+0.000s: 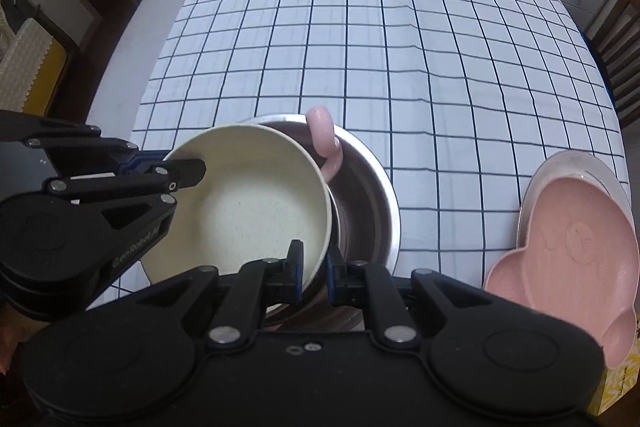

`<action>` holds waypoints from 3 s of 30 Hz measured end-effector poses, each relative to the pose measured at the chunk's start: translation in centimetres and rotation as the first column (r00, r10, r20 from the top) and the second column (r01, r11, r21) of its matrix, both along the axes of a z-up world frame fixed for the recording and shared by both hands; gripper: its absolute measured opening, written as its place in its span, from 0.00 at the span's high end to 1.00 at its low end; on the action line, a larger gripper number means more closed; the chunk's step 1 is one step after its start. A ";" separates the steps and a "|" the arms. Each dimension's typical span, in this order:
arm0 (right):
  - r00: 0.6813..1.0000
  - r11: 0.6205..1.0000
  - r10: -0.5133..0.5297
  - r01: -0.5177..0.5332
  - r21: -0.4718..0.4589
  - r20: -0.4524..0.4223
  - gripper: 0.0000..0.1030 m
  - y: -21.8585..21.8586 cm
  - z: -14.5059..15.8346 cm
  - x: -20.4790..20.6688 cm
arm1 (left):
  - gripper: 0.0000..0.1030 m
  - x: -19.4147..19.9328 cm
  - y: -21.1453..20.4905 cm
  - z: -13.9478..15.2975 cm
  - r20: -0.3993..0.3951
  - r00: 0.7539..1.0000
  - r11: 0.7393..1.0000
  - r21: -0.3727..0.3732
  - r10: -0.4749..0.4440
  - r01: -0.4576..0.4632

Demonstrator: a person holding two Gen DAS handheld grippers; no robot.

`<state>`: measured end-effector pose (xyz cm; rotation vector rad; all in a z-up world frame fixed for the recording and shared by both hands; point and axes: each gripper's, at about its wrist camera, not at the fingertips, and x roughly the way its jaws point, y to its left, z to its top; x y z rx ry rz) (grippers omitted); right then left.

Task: Organize plates and bowls
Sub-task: 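Lower the cream bowl into the pink-handled pot and open both grippers, then reach both grippers to the large steel bowl's rim and close them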

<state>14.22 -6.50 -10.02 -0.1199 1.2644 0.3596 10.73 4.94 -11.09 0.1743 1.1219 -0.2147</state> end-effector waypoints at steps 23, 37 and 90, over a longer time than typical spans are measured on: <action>0.997 0.997 -0.052 0.055 -0.061 0.050 0.82 0.4 -0.1 -0.5 | 0.96 -0.5 0.1 -1.4 0.014 0.999 0.998 -0.020 -0.051 0.051; 0.994 0.997 -0.069 0.071 -0.031 0.079 0.66 0.4 1.2 -1.5 | 0.86 -1.0 0.8 -1.0 -0.010 0.998 0.997 -0.054 -0.062 0.061; 0.891 0.955 -0.263 0.187 0.229 0.371 0.02 -7.3 0.5 -8.4 | 0.30 -1.3 9.7 -2.5 0.137 0.990 0.988 -0.148 -0.013 0.034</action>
